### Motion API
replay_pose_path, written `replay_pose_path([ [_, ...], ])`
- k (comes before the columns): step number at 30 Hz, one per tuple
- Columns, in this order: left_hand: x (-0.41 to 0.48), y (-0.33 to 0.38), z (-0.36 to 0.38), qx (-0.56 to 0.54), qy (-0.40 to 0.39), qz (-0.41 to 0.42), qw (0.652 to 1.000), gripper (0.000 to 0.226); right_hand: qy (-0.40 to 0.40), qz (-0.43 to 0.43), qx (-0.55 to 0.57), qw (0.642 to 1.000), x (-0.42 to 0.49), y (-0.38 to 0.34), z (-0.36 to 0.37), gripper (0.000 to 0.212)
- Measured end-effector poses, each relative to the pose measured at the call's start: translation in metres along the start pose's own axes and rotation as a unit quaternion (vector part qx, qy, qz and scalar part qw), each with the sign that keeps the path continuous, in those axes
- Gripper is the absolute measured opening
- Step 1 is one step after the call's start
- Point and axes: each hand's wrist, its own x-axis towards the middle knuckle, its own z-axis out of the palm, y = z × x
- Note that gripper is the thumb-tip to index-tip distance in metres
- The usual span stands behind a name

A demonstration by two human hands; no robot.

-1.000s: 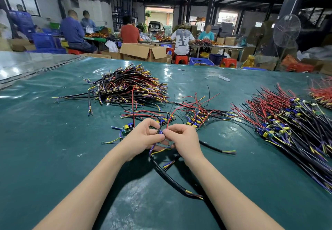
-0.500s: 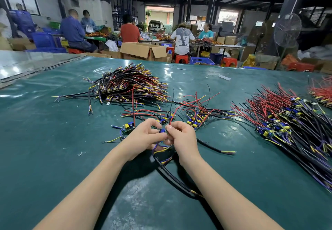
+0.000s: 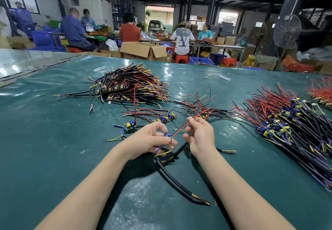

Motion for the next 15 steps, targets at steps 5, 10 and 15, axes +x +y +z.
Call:
replay_pose_path([
  [5, -0.003, 0.001, -0.006, 0.016, -0.016, -0.017, 1.000, 0.021, 0.017, 0.044, 0.145, 0.988, 0.004, -0.006, -0.006, 0.026],
  [10, -0.005, 0.003, -0.006, 0.021, -0.040, -0.031, 0.999, 0.022, 0.075, 0.044, 0.177, 0.980, 0.013, -0.013, -0.018, 0.024],
  [15, -0.006, 0.004, -0.007, 0.020, -0.047, -0.035, 0.998, 0.022, 0.056, 0.029, 0.159, 0.985, 0.016, -0.016, -0.021, 0.023],
])
